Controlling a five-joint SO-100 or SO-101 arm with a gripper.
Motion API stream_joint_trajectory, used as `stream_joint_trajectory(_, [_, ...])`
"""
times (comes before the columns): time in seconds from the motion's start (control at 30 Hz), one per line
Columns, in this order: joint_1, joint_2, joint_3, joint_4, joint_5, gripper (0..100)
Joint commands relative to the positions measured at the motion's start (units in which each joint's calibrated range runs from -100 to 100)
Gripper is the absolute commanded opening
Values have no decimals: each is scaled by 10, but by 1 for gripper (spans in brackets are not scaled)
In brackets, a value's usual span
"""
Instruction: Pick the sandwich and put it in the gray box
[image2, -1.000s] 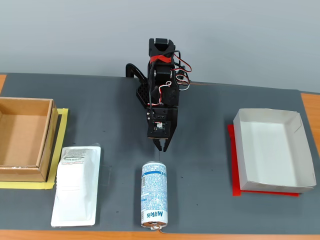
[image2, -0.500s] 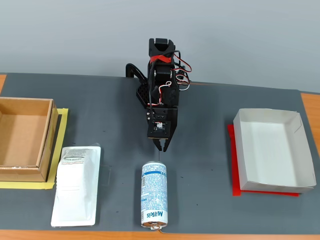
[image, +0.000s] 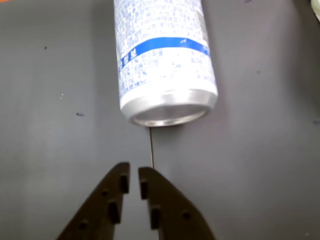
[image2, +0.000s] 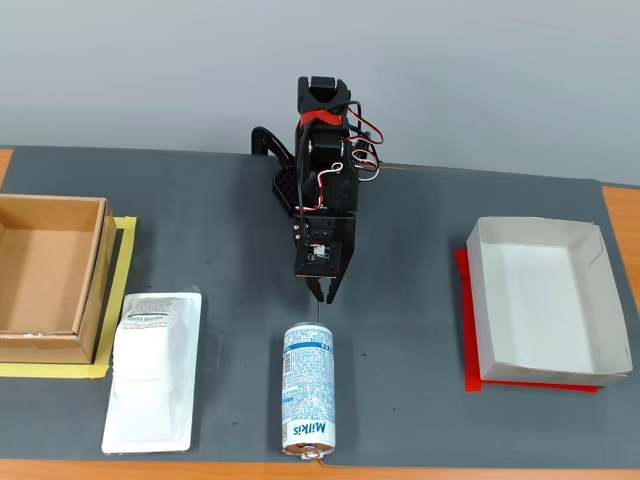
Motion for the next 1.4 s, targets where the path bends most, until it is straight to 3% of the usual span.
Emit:
stream_joint_trajectory(0.0, [4, -6, 5, -6, -3, 2])
stream_joint_trajectory(1.37, [-13, -3, 3, -5, 0, 2])
